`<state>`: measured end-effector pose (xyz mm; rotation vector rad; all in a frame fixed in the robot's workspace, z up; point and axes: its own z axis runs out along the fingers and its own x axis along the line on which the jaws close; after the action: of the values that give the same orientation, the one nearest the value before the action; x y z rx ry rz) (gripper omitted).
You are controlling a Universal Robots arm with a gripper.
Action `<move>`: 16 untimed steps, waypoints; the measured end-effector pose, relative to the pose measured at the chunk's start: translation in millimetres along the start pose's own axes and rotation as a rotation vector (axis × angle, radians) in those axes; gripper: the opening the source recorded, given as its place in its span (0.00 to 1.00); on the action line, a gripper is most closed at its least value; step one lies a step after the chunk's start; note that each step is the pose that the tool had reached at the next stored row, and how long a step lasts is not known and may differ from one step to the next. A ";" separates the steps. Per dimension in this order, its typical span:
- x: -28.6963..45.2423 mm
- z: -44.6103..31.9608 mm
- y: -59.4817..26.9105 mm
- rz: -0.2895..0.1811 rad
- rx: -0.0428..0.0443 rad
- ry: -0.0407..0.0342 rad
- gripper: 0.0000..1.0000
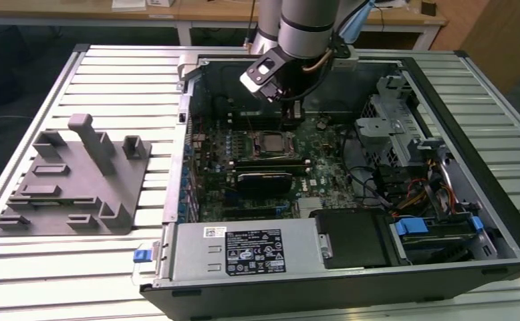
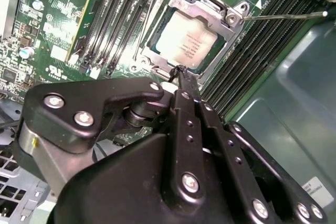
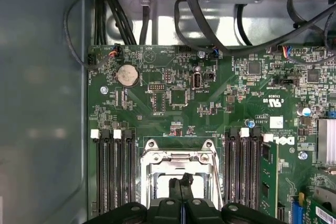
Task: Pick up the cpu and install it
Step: 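Close the cpu cover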
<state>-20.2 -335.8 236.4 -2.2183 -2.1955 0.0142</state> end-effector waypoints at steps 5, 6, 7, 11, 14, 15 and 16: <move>-1.0 1.9 -3.4 0.000 -0.0027 0.0001 0.11; -1.2 2.2 -4.5 0.000 -0.0033 0.0001 0.11; -1.3 2.6 -5.9 0.000 -0.0039 0.0002 0.11; -1.8 3.4 -10.4 0.000 -0.0062 0.0000 0.11; -1.8 3.4 -10.4 0.000 -0.0062 0.0001 0.11; -1.8 3.4 -10.5 0.000 -0.0063 0.0001 0.11; -1.8 3.4 -10.5 -0.002 -0.0062 0.0001 0.11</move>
<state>-30.8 -337.5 233.2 -2.2194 -2.2006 0.0073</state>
